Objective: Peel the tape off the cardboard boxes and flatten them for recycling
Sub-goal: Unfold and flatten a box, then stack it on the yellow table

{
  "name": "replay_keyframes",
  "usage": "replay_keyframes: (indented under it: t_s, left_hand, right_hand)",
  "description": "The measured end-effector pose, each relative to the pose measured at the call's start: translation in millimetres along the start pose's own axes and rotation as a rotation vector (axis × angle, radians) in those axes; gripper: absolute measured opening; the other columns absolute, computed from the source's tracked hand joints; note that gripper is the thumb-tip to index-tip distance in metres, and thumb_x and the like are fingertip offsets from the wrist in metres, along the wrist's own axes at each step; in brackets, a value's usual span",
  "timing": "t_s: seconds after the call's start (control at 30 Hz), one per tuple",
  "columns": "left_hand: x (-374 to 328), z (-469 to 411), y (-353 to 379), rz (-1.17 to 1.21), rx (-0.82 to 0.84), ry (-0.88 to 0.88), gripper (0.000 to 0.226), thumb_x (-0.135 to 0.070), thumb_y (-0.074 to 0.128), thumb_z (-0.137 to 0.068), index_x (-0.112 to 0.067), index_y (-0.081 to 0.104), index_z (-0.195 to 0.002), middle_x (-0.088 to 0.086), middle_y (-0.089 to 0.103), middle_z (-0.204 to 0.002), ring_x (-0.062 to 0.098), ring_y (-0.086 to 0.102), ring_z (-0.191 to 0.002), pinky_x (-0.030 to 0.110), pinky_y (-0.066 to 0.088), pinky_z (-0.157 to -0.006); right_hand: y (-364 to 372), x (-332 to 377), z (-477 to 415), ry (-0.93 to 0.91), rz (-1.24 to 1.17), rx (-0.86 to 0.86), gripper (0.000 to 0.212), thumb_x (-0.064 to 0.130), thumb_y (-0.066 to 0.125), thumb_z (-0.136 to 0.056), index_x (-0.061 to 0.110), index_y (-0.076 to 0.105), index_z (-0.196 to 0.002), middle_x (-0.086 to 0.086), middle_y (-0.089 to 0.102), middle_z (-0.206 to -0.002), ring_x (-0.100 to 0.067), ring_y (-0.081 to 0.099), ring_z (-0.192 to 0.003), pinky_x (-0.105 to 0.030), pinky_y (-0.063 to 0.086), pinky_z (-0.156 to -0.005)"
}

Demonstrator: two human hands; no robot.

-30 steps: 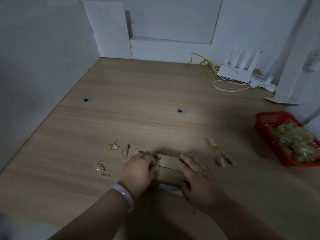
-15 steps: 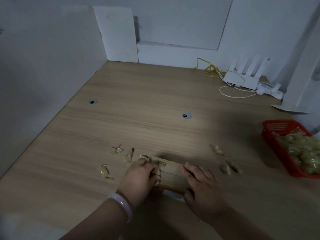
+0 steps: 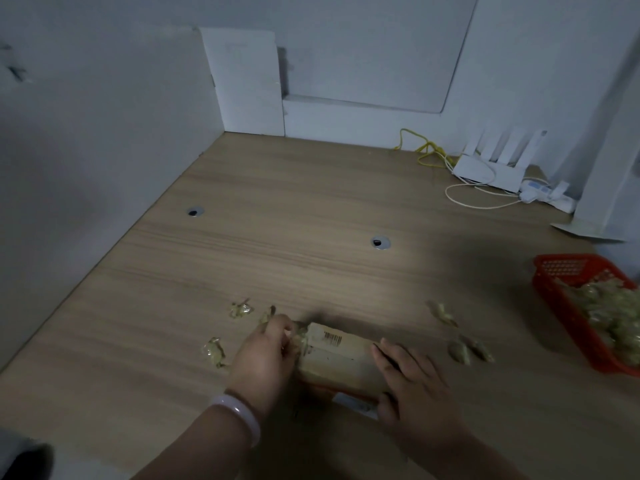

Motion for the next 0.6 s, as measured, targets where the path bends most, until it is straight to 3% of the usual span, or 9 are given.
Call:
replay_keyframes:
  t_s: [0.1, 0.17, 0.27, 0.33, 0.4, 0.47, 0.53, 0.6]
  left_hand:
    - [10, -2, 1, 0.134, 0.039, -0.029, 0.013, -0.022, 0.071, -0.082, -0.024, 0.073, -0.094, -0.005, 0.066, -0.09, 0.013, 0.064, -0.085, 0.022, 0.049, -0.078]
    - [17, 1, 7, 0.355, 0.106, -0.113, 0.01, -0.016, 0.07, -0.085, -0.019, 0.076, -0.092, -0.004, 0.07, -0.094, 0.014, 0.066, -0.09, 0.031, 0.052, -0.086]
    - [28, 5, 12, 0.612, 0.127, -0.301, 0.018, -0.002, 0.074, -0.079, -0.02, 0.074, -0.084, -0.001, 0.072, -0.086, 0.022, 0.068, -0.089, 0.041, 0.056, -0.082]
    - [28, -1, 17, 0.615, 0.158, -0.286, 0.025, -0.003, 0.077, -0.075, -0.02, 0.071, -0.093, -0.002, 0.068, -0.087, 0.019, 0.066, -0.09, 0.035, 0.055, -0.085]
    - [19, -7, 23, 0.471, 0.225, -0.154, 0.036, -0.012, 0.079, -0.075, -0.024, 0.068, -0.107, -0.013, 0.06, -0.094, 0.008, 0.061, -0.092, 0.011, 0.046, -0.086]
    - [9, -11, 20, 0.3, 0.207, -0.067, 0.032, -0.021, 0.08, -0.074, -0.038, 0.068, -0.098, -0.023, 0.056, -0.089, -0.005, 0.056, -0.085, -0.001, 0.038, -0.075]
    - [9, -13, 18, 0.276, 0.115, -0.058, 0.029, -0.02, 0.08, -0.073, -0.043, 0.062, -0.074, -0.025, 0.06, -0.075, -0.007, 0.058, -0.075, 0.001, 0.04, -0.068]
    - [21, -12, 21, 0.365, 0.041, -0.166, 0.028, -0.014, 0.077, -0.076, -0.035, 0.06, -0.067, -0.019, 0.065, -0.069, -0.002, 0.062, -0.073, 0.013, 0.049, -0.074]
  right_hand:
    - [0, 0, -2, -0.015, 0.021, -0.018, 0.069, 0.038, 0.047, -0.063, 0.021, 0.062, -0.128, 0.004, 0.059, -0.132, -0.02, 0.059, -0.115, -0.036, 0.032, -0.099]
    - [1, 0, -2, -0.011, 0.03, -0.009, 0.069, 0.038, 0.046, -0.064, 0.021, 0.061, -0.129, 0.003, 0.058, -0.133, -0.02, 0.058, -0.116, -0.036, 0.032, -0.099]
    - [3, 1, -2, -0.021, 0.035, -0.006, 0.07, 0.039, 0.047, -0.063, 0.021, 0.061, -0.129, 0.003, 0.058, -0.134, -0.02, 0.058, -0.115, -0.036, 0.033, -0.098]
    - [2, 0, -2, -0.048, 0.034, -0.02, 0.069, 0.039, 0.048, -0.064, 0.021, 0.061, -0.129, 0.002, 0.058, -0.134, -0.018, 0.058, -0.114, -0.035, 0.034, -0.097]
    - [0, 0, -2, -0.079, 0.029, -0.043, 0.068, 0.038, 0.05, -0.065, 0.02, 0.061, -0.129, 0.002, 0.058, -0.133, -0.017, 0.056, -0.114, -0.034, 0.035, -0.097]
    - [-2, 2, -2, -0.102, 0.022, -0.065, 0.066, 0.036, 0.05, -0.066, 0.019, 0.061, -0.129, 0.002, 0.057, -0.134, -0.016, 0.053, -0.115, -0.033, 0.035, -0.097]
    - [-4, 3, -2, -0.115, 0.009, -0.096, 0.065, 0.035, 0.05, -0.067, 0.018, 0.061, -0.129, 0.0, 0.058, -0.133, -0.015, 0.051, -0.116, -0.033, 0.036, -0.097]
    - [-5, 3, -2, -0.121, -0.003, -0.12, 0.064, 0.034, 0.05, -0.067, 0.017, 0.062, -0.128, 0.0, 0.058, -0.134, -0.016, 0.051, -0.117, -0.035, 0.037, -0.097]
Point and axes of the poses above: each hand's wrist, its own z-axis away from the middle knuckle, its own y-axis out of the palm, x = y × z, the point moved 8 cm from there along -z, towards the middle knuckle
